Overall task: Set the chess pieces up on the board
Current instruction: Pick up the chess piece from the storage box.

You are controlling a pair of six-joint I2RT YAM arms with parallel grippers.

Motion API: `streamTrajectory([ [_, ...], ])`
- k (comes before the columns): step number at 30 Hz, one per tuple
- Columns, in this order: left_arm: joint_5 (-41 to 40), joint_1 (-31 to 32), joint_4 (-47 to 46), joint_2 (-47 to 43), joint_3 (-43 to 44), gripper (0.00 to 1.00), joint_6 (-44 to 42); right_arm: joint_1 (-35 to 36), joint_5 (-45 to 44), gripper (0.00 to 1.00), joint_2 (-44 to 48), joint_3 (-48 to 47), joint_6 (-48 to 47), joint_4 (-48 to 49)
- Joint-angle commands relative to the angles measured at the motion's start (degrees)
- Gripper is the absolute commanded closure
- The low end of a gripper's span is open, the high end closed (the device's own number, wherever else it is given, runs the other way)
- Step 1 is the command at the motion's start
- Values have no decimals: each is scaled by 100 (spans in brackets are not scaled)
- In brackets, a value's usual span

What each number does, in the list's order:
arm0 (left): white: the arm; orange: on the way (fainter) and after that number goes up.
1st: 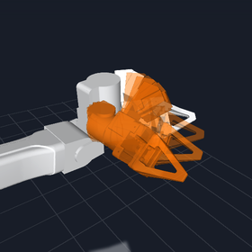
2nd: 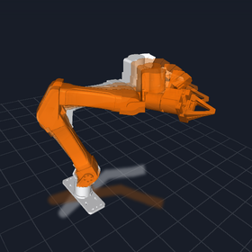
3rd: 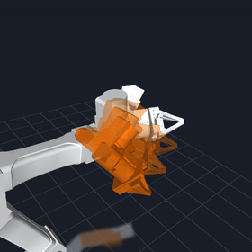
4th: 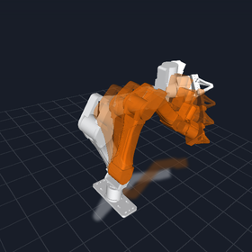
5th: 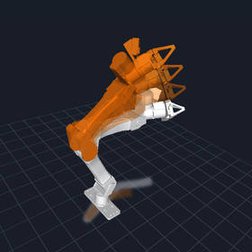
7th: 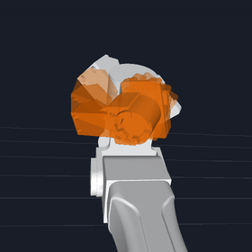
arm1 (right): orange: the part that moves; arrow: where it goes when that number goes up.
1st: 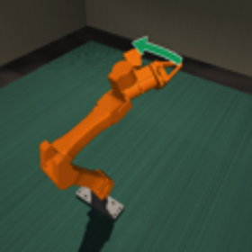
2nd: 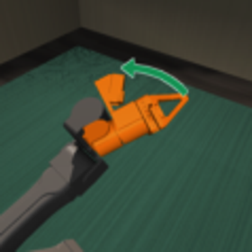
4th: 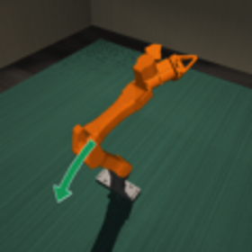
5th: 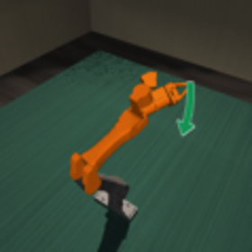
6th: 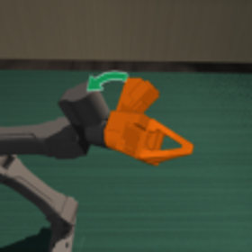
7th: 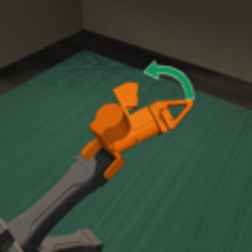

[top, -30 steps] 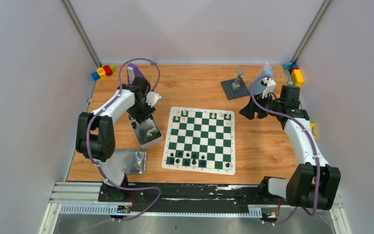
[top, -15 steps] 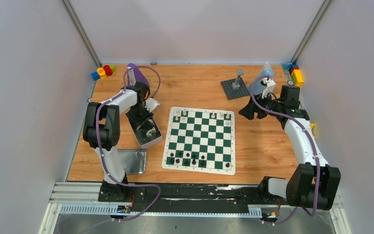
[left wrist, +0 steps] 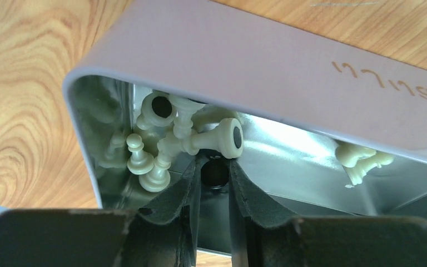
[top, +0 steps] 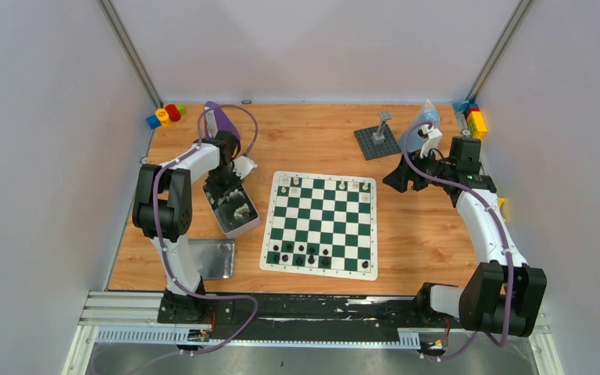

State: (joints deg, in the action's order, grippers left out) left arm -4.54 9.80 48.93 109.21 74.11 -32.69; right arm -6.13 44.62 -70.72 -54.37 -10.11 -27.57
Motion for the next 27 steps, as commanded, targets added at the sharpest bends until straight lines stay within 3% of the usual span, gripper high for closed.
streamTrajectory([
  [1,362,-13,187,-460,197,74,156,-11,128,34,98,-191,18,-15],
  [10,1659,-11,746,-1219,406,79,448,-11,143,34,48,-205,18,-23],
  [17,3583,67,952,-1552,838,79,852,-11,385,34,38,-176,-32,-20],
  [22,4753,228,554,-1254,1337,79,1958,107,1157,34,57,-113,-11,102],
  [27,5846,345,-600,-804,1692,81,4078,824,1112,34,84,-82,263,750],
])
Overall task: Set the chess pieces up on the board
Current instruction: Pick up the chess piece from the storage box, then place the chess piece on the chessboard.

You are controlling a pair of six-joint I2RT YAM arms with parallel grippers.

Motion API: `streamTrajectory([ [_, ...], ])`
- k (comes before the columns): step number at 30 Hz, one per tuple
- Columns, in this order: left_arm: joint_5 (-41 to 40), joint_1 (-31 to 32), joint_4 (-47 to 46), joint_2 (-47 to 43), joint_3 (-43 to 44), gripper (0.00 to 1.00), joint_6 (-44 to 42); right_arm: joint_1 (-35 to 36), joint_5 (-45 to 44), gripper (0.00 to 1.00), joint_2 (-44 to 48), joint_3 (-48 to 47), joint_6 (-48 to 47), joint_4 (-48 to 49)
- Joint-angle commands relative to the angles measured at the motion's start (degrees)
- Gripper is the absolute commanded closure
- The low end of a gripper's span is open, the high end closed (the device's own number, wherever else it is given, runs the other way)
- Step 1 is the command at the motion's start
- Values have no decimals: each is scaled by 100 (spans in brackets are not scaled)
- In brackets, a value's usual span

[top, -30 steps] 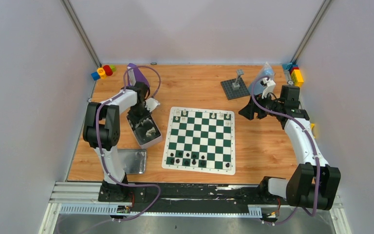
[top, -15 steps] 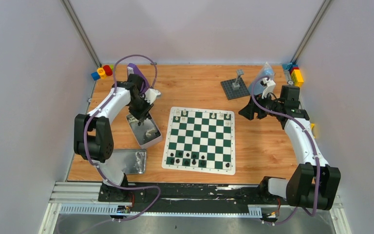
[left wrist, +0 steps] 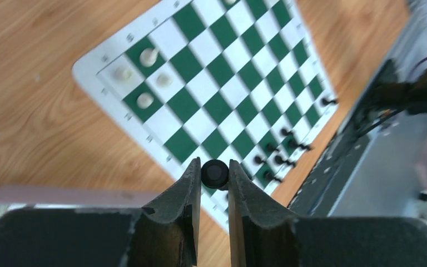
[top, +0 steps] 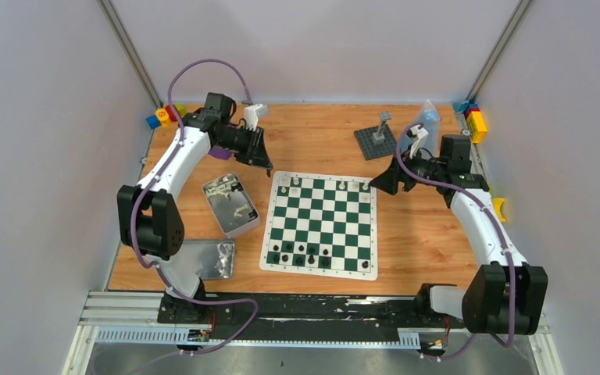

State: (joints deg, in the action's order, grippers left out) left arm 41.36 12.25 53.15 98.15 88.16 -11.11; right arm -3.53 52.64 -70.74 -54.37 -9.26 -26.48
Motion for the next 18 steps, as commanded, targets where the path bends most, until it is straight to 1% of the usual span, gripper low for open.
streamTrajectory([
  [1,1332,161,-1405,341,297,81,2157,796,179,34,80,-97,203,781],
  [2,1375,193,-1575,412,304,81,2595,1011,33,34,72,-116,209,953],
  [3,1438,243,-1908,454,293,81,2824,1259,-157,34,69,-124,227,1152],
  [4,1529,261,-2117,520,265,81,3300,1506,-361,34,57,-121,239,1358],
  [5,1637,274,-2564,551,154,81,3603,1802,-539,34,23,-148,233,1552],
  [6,1690,276,-3117,612,77,81,4261,2014,-717,35,-103,-229,236,1655],
  [7,1805,277,-3442,641,-115,81,4589,2162,-864,35,-241,-333,258,1734],
  [8,1844,282,-4018,698,-221,81,5242,2311,-985,35,-381,-429,292,1815],
  [9,1892,285,-4315,724,-418,81,5545,2441,-1117,35,-500,-525,296,1885],
  [10,1901,286,-4832,783,-517,82,6113,2572,-1230,35,-625,-633,276,1924],
  [11,1891,286,-5029,815,-657,82,6333,2691,-1316,36,-733,-737,251,1941],
  [13,1885,303,-5524,948,-813,82,7051,2876,-1559,36,-902,-942,215,1928],
  [18,1890,474,-6470,1052,-1098,82,7920,3069,-1914,38,-1302,-1431,196,1782],
])
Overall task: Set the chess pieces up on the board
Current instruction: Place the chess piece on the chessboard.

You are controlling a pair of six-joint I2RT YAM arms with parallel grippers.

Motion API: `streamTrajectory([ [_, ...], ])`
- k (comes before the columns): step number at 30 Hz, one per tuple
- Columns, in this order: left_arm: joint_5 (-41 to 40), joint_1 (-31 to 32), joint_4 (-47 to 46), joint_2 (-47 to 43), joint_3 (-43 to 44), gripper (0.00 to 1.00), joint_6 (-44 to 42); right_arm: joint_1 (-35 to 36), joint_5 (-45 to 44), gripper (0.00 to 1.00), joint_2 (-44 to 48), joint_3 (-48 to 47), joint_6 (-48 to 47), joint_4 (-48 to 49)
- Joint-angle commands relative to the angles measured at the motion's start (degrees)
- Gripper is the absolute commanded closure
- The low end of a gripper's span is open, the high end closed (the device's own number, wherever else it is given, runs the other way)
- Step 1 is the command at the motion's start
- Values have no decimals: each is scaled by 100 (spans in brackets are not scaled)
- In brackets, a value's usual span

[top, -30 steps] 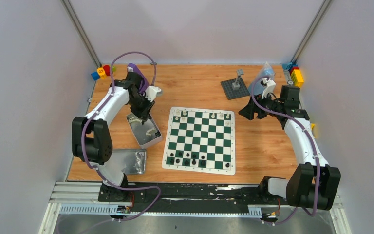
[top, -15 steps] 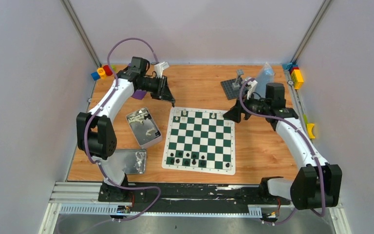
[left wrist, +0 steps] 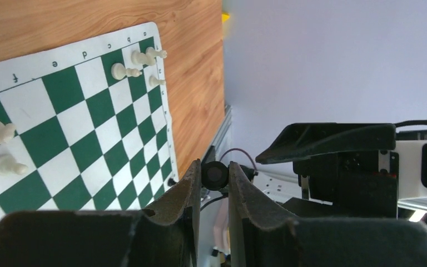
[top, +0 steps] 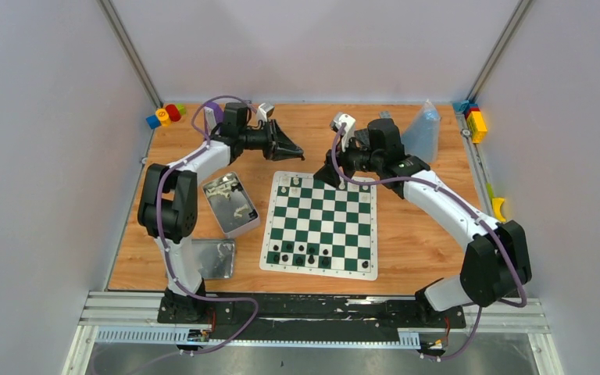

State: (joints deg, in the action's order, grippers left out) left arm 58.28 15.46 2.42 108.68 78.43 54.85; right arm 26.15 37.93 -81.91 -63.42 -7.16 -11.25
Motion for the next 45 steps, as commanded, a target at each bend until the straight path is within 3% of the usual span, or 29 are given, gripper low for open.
streamTrajectory([
  [1,194,178,-1571,9,-256,81,1640,125,-437,39,-238,-577,-8,255],
  [4,187,324,-2397,29,-497,81,2258,219,-455,42,-379,-697,-28,247],
  [11,123,497,-2777,30,-689,81,2733,436,-1025,50,-539,-786,-44,259],
  [25,62,618,-2779,-13,-807,80,2778,479,-1561,71,-585,-795,21,369],
  [40,0,668,-2621,-41,-886,80,2674,476,-1831,76,-599,-913,35,355],
  [45,-27,692,-2575,-62,-918,79,2631,479,-1913,88,-584,-933,-11,323],
])
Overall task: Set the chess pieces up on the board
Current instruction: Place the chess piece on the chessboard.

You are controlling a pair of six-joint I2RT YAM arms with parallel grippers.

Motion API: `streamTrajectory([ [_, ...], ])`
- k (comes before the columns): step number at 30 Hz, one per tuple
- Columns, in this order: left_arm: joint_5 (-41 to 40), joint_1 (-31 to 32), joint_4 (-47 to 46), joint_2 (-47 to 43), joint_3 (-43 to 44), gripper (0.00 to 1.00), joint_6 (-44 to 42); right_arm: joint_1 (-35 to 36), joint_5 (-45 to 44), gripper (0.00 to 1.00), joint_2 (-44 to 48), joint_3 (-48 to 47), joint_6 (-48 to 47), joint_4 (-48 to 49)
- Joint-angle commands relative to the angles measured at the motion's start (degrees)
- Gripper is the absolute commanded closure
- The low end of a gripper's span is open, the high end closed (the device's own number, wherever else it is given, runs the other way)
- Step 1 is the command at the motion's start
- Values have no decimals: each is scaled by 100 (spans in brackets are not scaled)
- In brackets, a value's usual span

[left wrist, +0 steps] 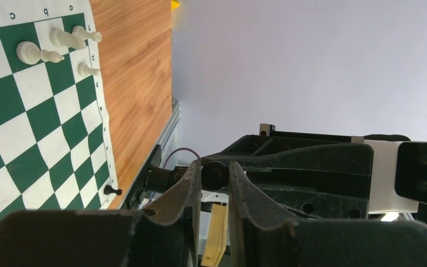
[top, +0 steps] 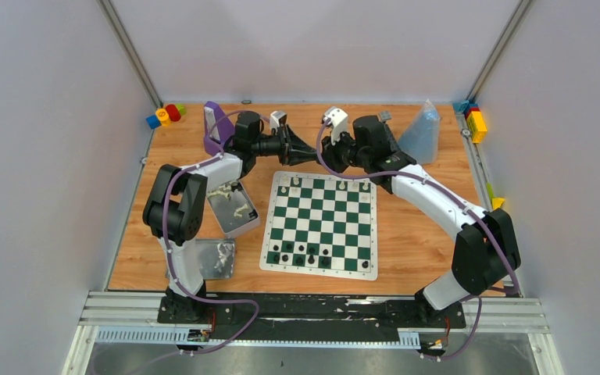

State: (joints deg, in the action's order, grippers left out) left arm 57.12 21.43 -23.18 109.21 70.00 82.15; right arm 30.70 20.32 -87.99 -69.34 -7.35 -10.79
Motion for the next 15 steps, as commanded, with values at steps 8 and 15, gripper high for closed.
streamTrajectory([
  [8,32,94,334,-192,-40,63,-418,24,-212,100,230,-239,-172,234],
  [15,-132,64,1780,-291,518,47,-1985,15,220,100,596,-42,-667,-204],
])
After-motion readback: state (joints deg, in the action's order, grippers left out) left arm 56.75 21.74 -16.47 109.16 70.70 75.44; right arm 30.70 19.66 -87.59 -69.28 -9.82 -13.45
